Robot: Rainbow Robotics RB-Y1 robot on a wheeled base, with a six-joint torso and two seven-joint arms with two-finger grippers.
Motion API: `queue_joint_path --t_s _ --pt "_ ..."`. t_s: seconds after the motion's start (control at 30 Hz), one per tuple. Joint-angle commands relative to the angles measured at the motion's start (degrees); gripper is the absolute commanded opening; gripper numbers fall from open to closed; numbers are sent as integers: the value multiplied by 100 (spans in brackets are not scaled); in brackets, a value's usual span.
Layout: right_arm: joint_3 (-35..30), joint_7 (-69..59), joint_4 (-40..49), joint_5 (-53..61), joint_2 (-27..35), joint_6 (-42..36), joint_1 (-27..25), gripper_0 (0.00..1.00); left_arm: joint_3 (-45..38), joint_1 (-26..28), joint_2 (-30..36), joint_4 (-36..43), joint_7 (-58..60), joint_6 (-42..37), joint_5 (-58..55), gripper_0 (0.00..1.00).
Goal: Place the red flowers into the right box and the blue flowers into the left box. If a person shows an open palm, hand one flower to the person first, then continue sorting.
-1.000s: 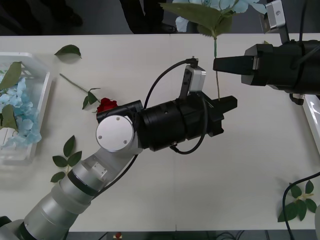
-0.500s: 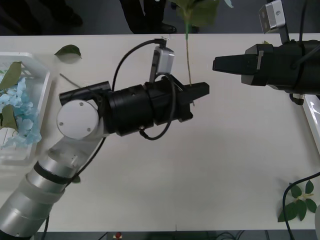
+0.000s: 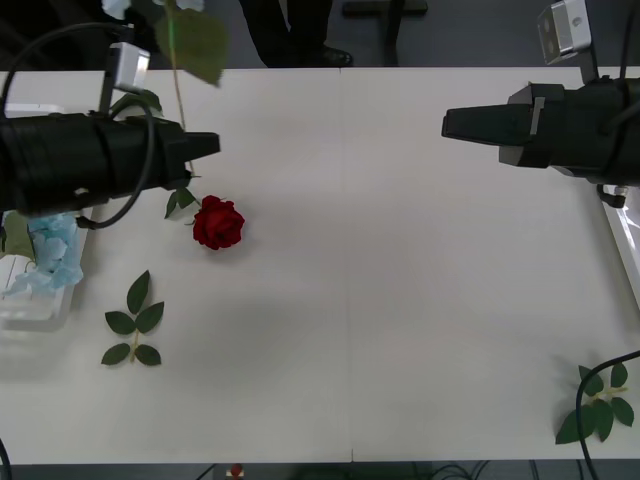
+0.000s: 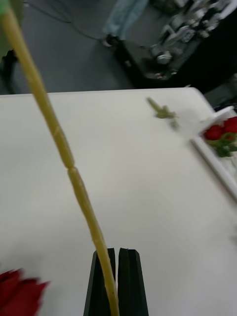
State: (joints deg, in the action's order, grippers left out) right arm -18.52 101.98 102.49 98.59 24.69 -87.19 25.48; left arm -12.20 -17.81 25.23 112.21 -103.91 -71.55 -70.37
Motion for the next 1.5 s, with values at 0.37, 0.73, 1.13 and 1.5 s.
queue_joint_path --t_s 0.37,0.73,1.13,1.5 --pt "-398 1791 -432 -815 1222 -992 27 100 -1611 94 360 266 433 -826 3978 0" --pt "-398 3997 -1153 -1254 1978 -1326 27 100 -2243 1052 738 249 2 -263 4901 0" --pt "-398 5302 -1153 -1544 2294 -1318 36 100 -2059 1219 984 -2027 -33 1785 5147 0" --pt "-354 5302 -1153 -1509 2294 -1326 36 100 -1795 1052 1072 -2335 -68 1890 5103 64"
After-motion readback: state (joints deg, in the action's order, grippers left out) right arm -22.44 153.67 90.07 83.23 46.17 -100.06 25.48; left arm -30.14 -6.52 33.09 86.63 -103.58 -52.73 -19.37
